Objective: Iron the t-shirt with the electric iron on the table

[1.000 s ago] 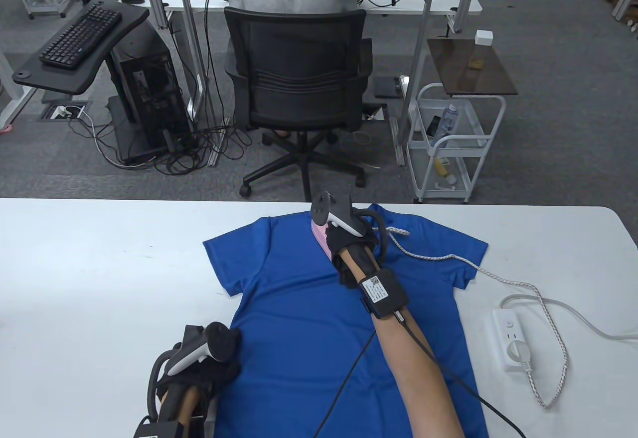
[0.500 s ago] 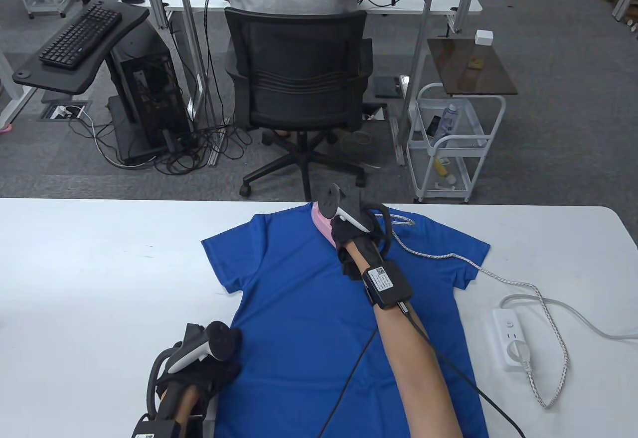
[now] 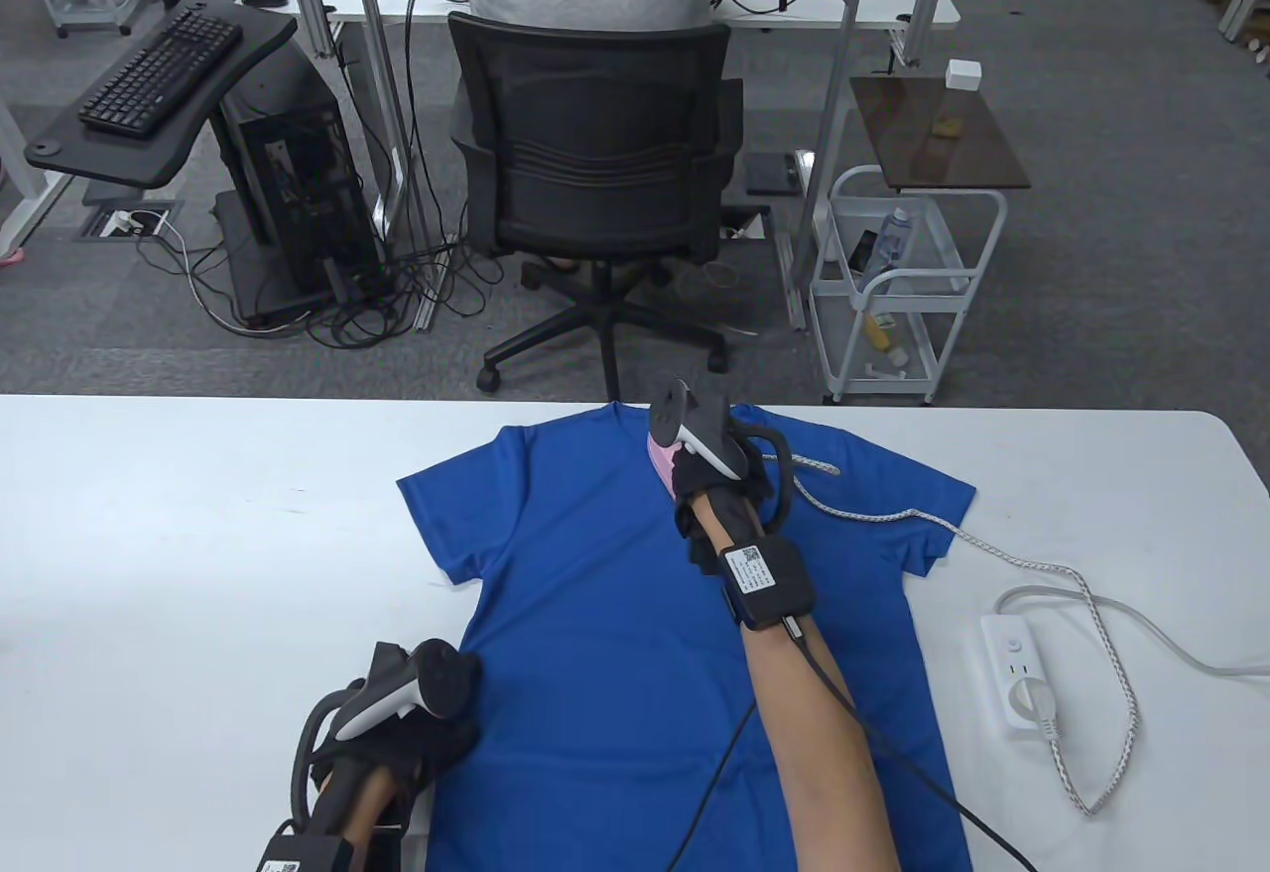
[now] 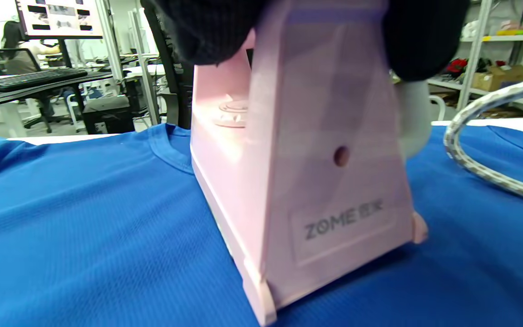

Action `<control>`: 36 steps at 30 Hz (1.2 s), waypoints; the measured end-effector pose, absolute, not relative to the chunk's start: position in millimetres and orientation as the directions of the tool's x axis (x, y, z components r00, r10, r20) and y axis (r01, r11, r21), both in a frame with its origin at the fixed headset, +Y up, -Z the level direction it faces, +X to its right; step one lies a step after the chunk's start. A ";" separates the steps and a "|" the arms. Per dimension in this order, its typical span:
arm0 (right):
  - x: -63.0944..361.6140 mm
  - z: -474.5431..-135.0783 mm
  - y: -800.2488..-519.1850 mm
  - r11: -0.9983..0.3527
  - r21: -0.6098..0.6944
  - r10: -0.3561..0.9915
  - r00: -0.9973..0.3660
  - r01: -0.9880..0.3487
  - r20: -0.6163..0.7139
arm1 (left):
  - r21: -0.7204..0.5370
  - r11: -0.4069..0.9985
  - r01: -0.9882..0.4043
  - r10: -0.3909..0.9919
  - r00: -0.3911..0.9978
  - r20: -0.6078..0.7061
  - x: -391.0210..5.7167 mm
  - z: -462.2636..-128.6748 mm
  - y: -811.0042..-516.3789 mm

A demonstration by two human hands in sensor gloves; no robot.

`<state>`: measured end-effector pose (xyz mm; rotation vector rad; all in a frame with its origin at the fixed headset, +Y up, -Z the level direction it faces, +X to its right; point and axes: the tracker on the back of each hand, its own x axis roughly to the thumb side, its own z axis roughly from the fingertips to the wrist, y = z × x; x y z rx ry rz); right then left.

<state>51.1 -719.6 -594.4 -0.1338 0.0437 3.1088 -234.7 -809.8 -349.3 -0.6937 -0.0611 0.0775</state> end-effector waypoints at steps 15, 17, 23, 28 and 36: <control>61.1 -562.2 -713.4 -0.990 0.127 -0.074 -0.996 0.067 -0.052 | -0.643 0.764 -0.046 0.091 0.995 0.037 -234.7 -350.6 -809.5; 67.5 -553.7 -712.1 -0.987 0.148 -0.064 -0.997 0.057 -0.047 | -0.646 0.762 -0.044 0.088 0.995 0.036 -234.6 -350.7 -809.1; 75.9 -543.5 -713.6 -0.991 0.115 -0.078 -0.996 0.073 -0.036 | -0.646 0.762 -0.044 0.087 0.996 0.035 -234.6 -350.9 -808.8; 73.2 -550.0 -716.6 -0.992 0.087 -0.104 -0.991 0.097 -0.080 | -0.647 0.761 -0.044 0.086 0.996 0.033 -234.3 -351.2 -808.8; 64.1 -583.5 -720.5 -0.986 0.092 -0.153 -0.967 0.136 -0.206 | -0.649 0.758 -0.063 0.106 0.994 0.027 -235.4 -351.1 -809.5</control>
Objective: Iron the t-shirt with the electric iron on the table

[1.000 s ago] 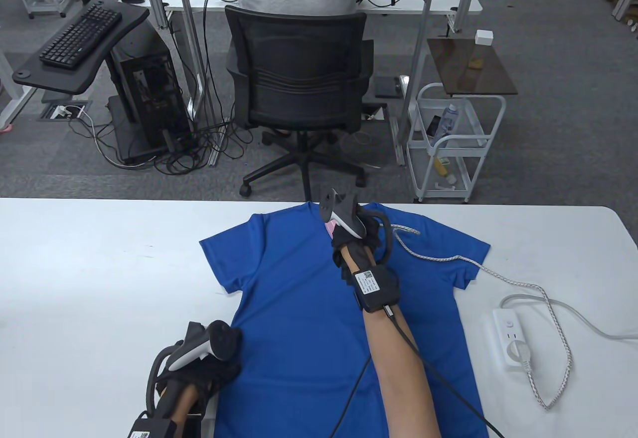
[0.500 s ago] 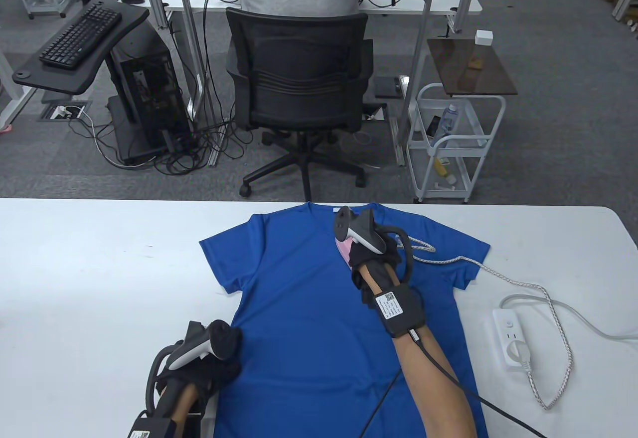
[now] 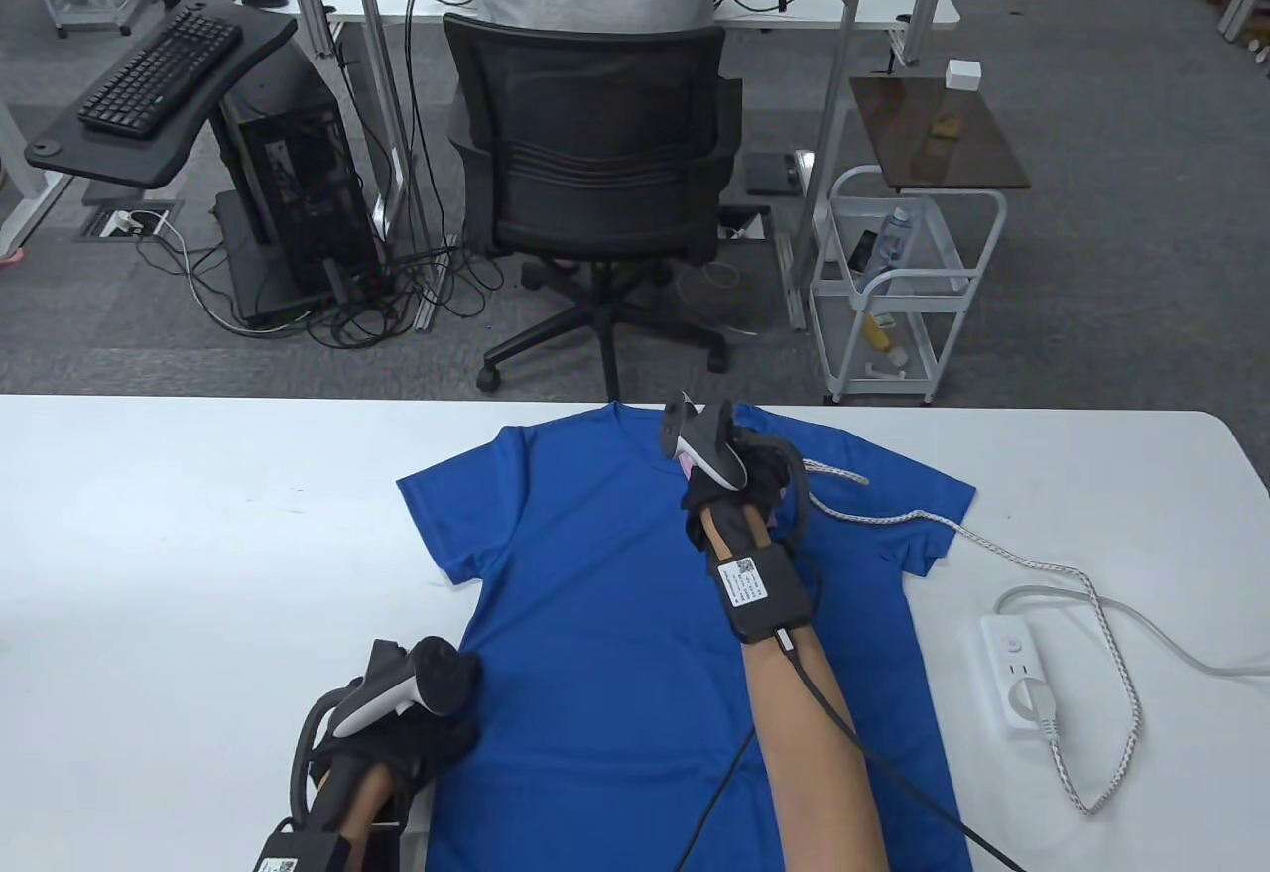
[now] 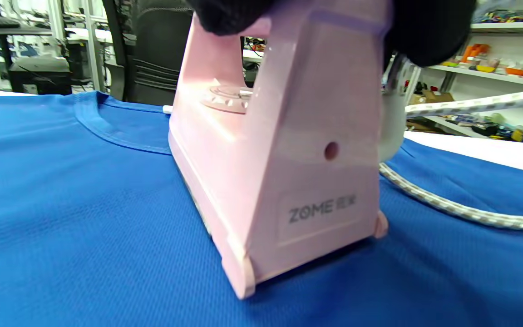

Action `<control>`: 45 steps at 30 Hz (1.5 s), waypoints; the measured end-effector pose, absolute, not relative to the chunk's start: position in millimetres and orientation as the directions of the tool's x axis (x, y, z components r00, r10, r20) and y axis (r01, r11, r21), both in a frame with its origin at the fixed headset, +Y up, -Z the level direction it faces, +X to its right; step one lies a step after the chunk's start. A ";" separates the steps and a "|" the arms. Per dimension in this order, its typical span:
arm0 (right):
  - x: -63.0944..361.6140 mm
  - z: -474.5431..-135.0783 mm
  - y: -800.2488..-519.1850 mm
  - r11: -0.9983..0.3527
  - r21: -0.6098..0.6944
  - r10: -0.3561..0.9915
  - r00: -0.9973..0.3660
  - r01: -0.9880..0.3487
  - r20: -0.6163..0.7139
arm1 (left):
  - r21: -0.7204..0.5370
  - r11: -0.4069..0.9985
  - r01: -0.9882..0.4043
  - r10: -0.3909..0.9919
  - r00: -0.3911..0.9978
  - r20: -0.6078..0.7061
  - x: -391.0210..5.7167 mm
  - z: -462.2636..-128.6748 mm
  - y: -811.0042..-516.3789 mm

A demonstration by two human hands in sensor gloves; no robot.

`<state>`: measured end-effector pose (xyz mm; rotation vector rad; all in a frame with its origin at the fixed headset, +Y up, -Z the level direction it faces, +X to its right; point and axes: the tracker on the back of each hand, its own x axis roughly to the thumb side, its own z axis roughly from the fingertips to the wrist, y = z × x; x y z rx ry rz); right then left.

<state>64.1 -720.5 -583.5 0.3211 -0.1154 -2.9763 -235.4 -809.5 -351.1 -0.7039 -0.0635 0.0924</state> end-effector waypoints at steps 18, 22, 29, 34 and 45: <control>100.4 -554.3 -700.2 -0.986 0.166 -0.060 -0.988 0.036 -0.142 | -0.651 0.756 -0.066 0.110 0.994 0.027 -236.9 -351.4 -809.4; 103.2 -554.0 -701.3 -0.994 0.106 -0.034 -0.990 0.019 -0.140 | -0.649 0.758 -0.066 0.110 0.994 0.027 -236.9 -351.4 -809.4; 105.8 -574.3 -703.8 -0.998 0.062 -0.027 -0.974 0.013 -0.227 | -0.651 0.757 -0.064 0.109 0.994 0.028 -237.1 -351.6 -809.0; 104.9 -574.7 -704.5 -0.999 0.044 -0.029 -0.976 0.020 -0.215 | -0.652 0.755 -0.064 0.111 0.993 0.031 -237.4 -351.8 -808.9; 142.6 -545.4 -705.9 -0.997 0.073 -0.029 -0.975 0.014 -0.221 | -0.649 0.758 -0.061 0.107 0.994 0.032 -237.3 -351.8 -808.6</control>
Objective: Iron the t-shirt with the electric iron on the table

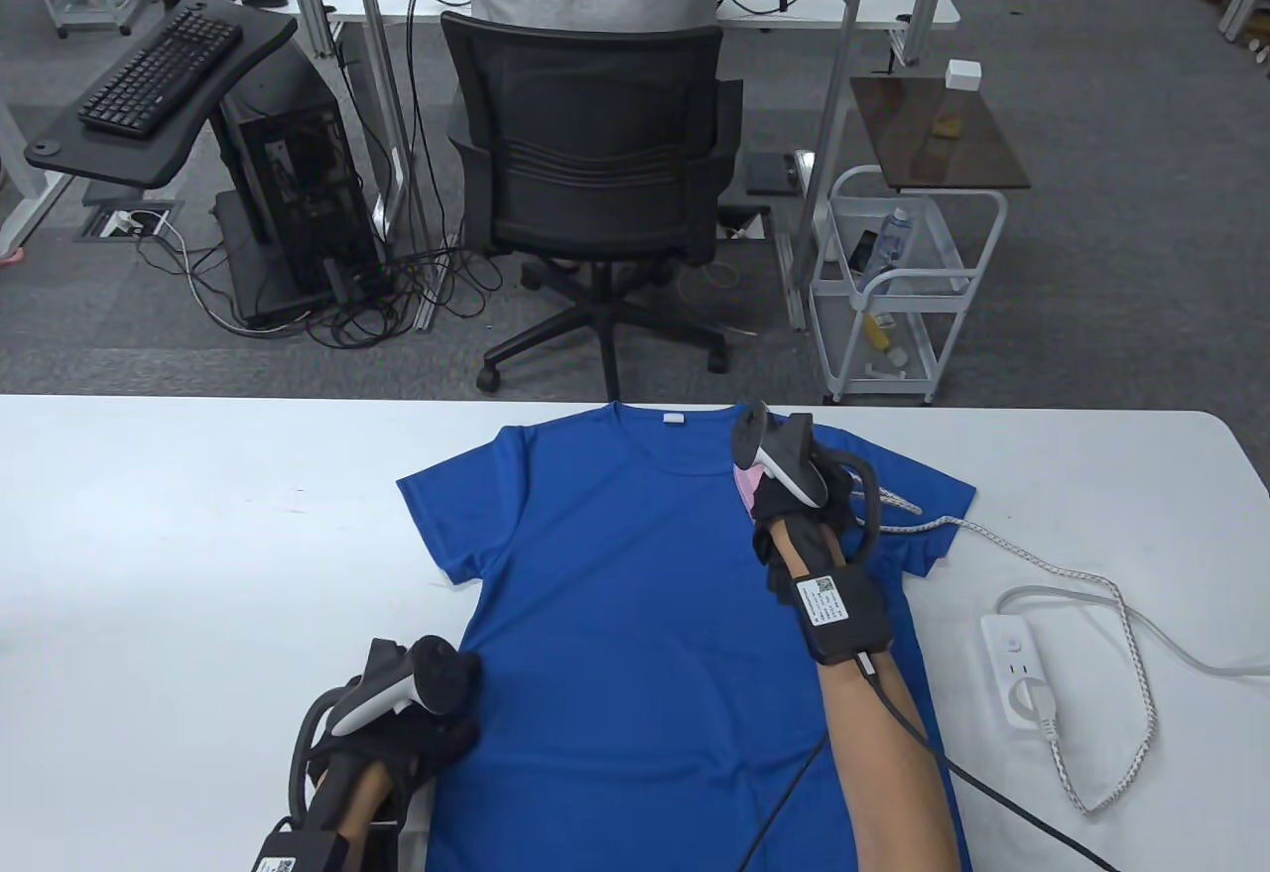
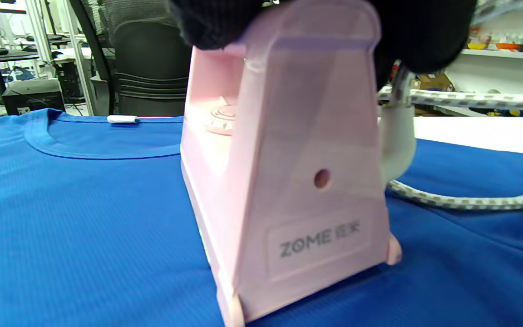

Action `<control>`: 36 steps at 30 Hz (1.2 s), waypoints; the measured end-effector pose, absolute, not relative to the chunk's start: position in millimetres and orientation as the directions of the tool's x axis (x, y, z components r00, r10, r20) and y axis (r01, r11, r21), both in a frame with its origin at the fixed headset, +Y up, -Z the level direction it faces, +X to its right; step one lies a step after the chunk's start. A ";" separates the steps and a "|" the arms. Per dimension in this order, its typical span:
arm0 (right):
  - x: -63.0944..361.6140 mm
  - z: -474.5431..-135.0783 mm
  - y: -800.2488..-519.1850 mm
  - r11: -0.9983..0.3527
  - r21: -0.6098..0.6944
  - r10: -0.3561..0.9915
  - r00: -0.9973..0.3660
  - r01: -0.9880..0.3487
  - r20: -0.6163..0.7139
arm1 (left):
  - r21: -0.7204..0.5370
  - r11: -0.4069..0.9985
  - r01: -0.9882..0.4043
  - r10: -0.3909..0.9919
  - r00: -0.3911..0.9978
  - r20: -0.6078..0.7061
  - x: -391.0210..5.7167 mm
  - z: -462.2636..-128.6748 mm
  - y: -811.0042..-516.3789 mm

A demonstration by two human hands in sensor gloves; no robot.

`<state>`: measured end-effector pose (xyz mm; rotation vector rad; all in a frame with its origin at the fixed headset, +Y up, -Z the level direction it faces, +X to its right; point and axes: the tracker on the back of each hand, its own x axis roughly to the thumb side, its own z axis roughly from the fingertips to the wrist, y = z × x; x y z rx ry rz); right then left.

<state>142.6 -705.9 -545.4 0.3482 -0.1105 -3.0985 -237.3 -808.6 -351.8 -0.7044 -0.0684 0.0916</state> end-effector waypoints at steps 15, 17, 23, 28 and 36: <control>162.8 -574.2 -716.8 -0.983 0.037 0.157 -0.920 -0.182 -0.359 | -0.648 0.759 -0.072 0.119 0.993 0.028 -237.7 -351.6 -809.0; 164.1 -577.0 -717.4 -0.979 0.031 0.175 -0.914 -0.200 -0.366 | -0.649 0.757 -0.072 0.120 0.992 0.029 -237.7 -351.6 -809.2; 162.3 -579.6 -714.5 -0.997 0.052 0.034 -0.932 -0.057 -0.362 | -0.647 0.759 -0.071 0.116 0.993 0.028 -237.8 -351.7 -809.0; 178.2 -584.3 -718.8 -0.998 0.058 -0.030 -0.912 0.006 -0.410 | -0.647 0.760 -0.069 0.115 0.993 0.029 -238.0 -351.8 -808.9; 183.6 -583.8 -717.7 -0.999 0.053 -0.023 -0.929 0.004 -0.368 | -0.631 0.773 -0.066 0.114 0.993 0.036 -240.6 -351.6 -809.8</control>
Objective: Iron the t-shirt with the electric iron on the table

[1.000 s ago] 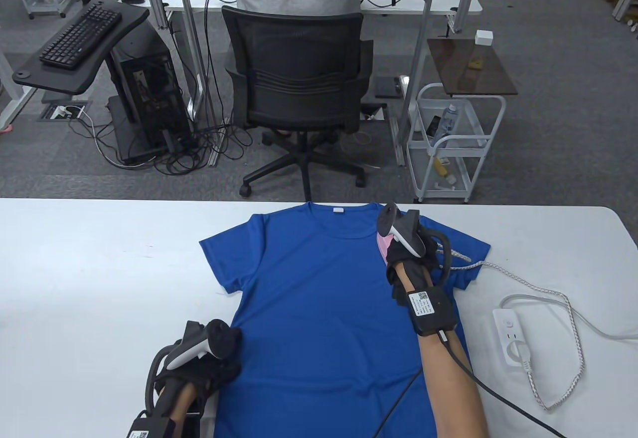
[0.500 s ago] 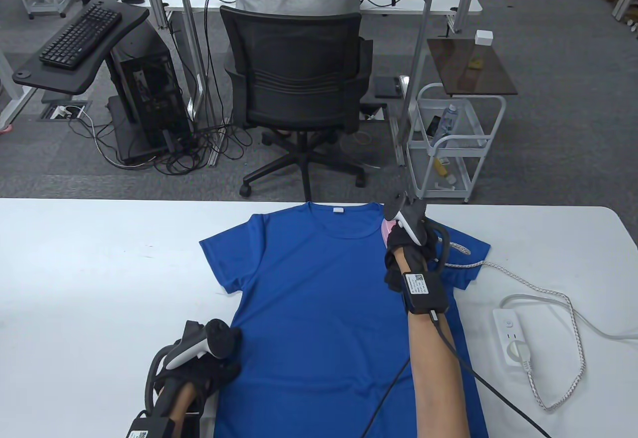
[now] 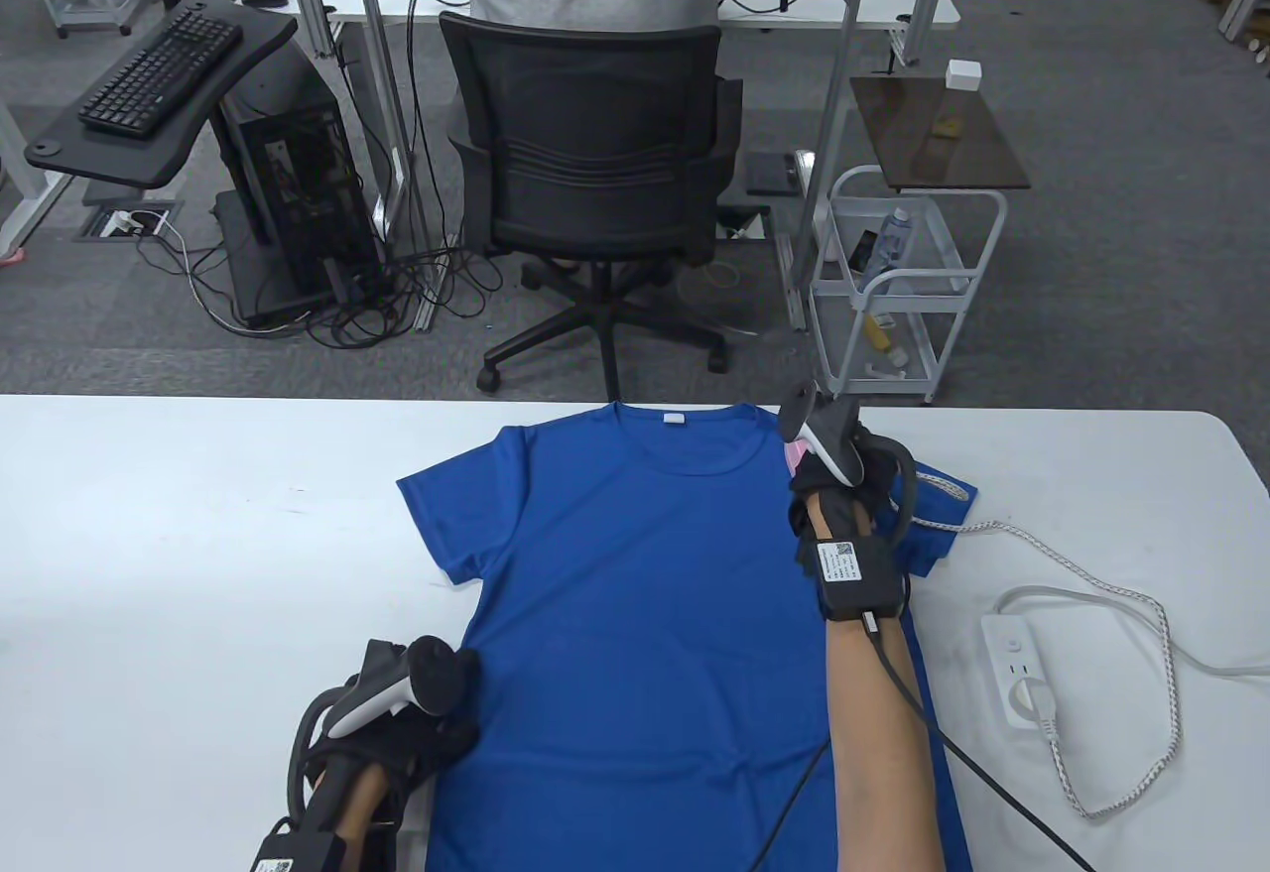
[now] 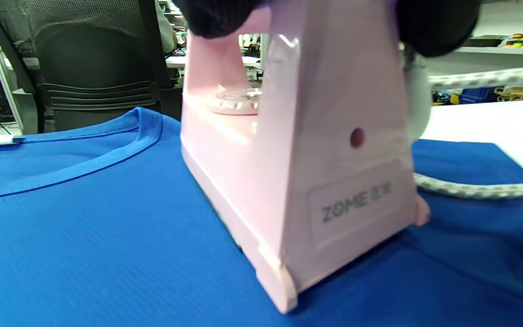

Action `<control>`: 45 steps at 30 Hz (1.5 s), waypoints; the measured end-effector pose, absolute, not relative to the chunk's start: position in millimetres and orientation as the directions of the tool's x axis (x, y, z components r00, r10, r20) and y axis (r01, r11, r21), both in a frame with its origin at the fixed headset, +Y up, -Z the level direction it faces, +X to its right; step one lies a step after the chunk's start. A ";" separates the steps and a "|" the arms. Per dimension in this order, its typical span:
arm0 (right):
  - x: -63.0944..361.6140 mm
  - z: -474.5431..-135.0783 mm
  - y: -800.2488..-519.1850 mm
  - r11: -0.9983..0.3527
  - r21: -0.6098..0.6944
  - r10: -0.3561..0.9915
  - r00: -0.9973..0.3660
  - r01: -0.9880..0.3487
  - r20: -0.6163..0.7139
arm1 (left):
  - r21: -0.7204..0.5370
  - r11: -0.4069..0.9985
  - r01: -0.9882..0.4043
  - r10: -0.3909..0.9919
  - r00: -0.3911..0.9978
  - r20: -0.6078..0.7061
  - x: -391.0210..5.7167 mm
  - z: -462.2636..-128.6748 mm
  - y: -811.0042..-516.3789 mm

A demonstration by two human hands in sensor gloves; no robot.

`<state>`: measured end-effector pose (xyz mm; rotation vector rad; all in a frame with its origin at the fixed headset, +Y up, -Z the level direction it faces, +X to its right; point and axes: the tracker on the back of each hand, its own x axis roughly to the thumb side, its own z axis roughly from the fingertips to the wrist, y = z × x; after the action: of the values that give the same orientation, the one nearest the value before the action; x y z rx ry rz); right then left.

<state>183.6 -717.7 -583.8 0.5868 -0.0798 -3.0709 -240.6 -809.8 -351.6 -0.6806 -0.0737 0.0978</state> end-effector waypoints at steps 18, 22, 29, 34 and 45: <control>236.3 -593.7 -703.1 -0.993 0.114 -0.078 -0.868 0.025 -0.491 | -0.640 0.761 -0.105 0.145 0.989 0.010 -242.0 -351.9 -810.2; 239.5 -593.3 -700.8 -0.991 0.134 -0.062 -0.904 0.005 -0.424 | -0.641 0.760 -0.103 0.143 0.990 0.010 -241.9 -352.2 -810.1; 262.1 -589.1 -705.3 -0.973 0.205 -0.192 -0.861 0.105 -0.471 | -0.647 0.756 -0.099 0.140 0.990 0.013 -241.6 -352.9 -809.6; 275.1 -590.9 -704.9 -0.975 0.220 -0.144 -0.847 0.033 -0.512 | -0.647 0.756 -0.101 0.143 0.990 0.013 -241.3 -353.0 -809.4; 305.1 -594.8 -705.4 -0.982 0.175 -0.164 -0.816 0.078 -0.554 | -0.647 0.758 -0.087 0.130 0.991 0.018 -241.1 -353.9 -808.4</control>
<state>305.1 -705.4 -594.8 0.8951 -0.2176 -2.8699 -241.1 -808.4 -353.9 -0.7012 -0.0633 0.1182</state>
